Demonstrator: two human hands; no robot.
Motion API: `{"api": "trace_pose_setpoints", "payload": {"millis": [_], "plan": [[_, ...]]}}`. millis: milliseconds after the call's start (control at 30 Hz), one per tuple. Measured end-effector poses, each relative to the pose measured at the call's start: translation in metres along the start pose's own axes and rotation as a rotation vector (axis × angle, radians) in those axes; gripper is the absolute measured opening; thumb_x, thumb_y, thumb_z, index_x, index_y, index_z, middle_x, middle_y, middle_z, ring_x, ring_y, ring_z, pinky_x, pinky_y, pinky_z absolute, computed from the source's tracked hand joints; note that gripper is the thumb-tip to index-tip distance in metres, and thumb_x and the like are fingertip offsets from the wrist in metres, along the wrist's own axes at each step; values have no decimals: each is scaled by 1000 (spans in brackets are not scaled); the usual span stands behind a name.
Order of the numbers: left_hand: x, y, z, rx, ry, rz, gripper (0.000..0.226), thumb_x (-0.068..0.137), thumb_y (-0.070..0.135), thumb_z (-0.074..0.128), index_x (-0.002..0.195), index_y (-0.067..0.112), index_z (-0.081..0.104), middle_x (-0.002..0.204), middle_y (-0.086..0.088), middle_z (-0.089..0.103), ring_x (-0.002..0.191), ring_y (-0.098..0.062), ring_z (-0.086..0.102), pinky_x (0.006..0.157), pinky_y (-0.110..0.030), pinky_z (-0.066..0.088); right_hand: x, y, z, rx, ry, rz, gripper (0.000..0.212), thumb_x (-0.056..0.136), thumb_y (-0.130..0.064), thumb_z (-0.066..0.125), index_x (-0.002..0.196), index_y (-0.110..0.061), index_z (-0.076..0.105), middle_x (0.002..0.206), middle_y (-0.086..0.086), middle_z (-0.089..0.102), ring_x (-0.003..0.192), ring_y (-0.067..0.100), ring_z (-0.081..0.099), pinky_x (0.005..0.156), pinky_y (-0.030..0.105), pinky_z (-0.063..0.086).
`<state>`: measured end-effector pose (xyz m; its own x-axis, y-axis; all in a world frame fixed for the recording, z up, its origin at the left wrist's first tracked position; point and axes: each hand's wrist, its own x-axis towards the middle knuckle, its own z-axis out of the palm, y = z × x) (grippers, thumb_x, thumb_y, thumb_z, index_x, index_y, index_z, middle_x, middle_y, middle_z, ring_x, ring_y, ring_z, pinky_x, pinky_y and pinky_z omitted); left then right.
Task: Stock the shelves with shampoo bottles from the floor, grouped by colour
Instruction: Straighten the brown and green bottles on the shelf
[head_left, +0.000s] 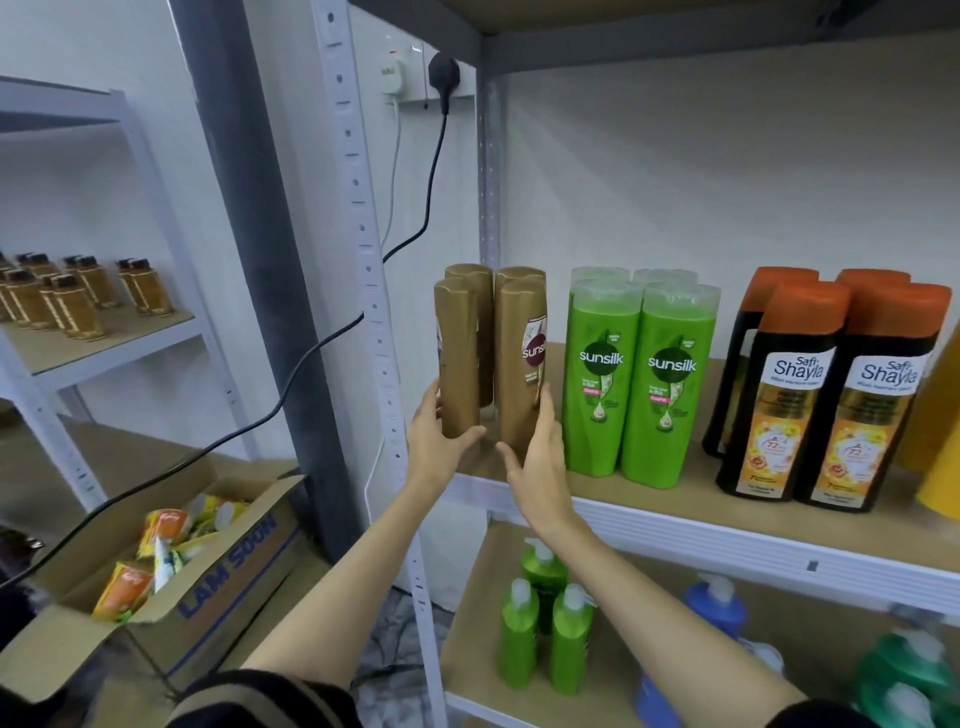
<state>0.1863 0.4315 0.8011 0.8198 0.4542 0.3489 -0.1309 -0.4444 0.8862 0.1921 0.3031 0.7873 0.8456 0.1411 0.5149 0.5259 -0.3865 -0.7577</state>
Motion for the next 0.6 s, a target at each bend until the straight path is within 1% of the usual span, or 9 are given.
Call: {"api": "trace_pose_setpoints", "payload": {"millis": [67,133,200,267,333,400,467,533,600], "plan": [[-2,-2,3,31,50,-1,82,75,23,75,141,22,26,133,-4,46,121,-21,47,101,-42,44,-1,0,-1,-10,-2,1,83,89,-13,59,148,-15,0,137,18,36,129,28,36,106,31,29],[-2,-1,2,58,32,24,88,75,21,74,143,27,18,135,-5,43,122,-23,46,101,-45,44,-1,1,-1,-19,-9,-14,87,88,-13,60,147,-20,-4,137,17,35,129,27,36,106,32,29],[-4,2,-3,52,-25,74,101,76,14,72,142,41,0,140,-6,38,124,-24,45,101,-46,43,-1,4,-2,-24,-16,-61,93,85,-10,59,144,-27,-11,142,19,30,134,29,31,111,38,28],[-5,4,-8,71,-62,142,107,76,12,68,132,57,-11,145,-3,32,126,-25,43,101,-49,43,3,7,-2,-16,-35,-107,97,83,-5,56,142,-33,-16,149,19,19,140,31,21,114,44,24],[-5,3,-11,66,-91,186,106,75,16,66,127,65,-11,149,1,27,128,-25,41,101,-51,43,6,7,-2,3,-69,-119,99,82,-1,53,143,-33,-18,154,14,11,143,27,13,116,45,20],[-5,3,-11,39,-108,193,102,73,22,64,129,66,-9,150,5,24,131,-24,38,100,-53,42,9,9,-2,6,-91,-124,98,83,1,52,144,-33,-17,155,10,12,144,23,12,117,44,18],[-5,1,-9,35,-87,199,101,73,22,66,131,65,-5,149,7,25,131,-24,38,99,-54,43,8,10,0,-29,-86,-126,99,85,-2,54,144,-38,-17,152,11,21,140,25,20,115,46,21],[-7,1,-6,65,-33,198,103,74,18,71,131,63,-3,144,1,32,127,-23,41,97,-52,46,7,10,3,-81,-59,-120,102,86,-7,58,141,-43,-19,143,14,32,130,29,33,111,46,28],[-8,2,-2,118,29,196,101,74,13,74,130,58,3,134,-7,39,120,-21,43,96,-44,47,6,7,5,-113,-29,-100,103,85,-9,62,140,-40,-20,134,16,39,120,30,39,107,46,32]]}}
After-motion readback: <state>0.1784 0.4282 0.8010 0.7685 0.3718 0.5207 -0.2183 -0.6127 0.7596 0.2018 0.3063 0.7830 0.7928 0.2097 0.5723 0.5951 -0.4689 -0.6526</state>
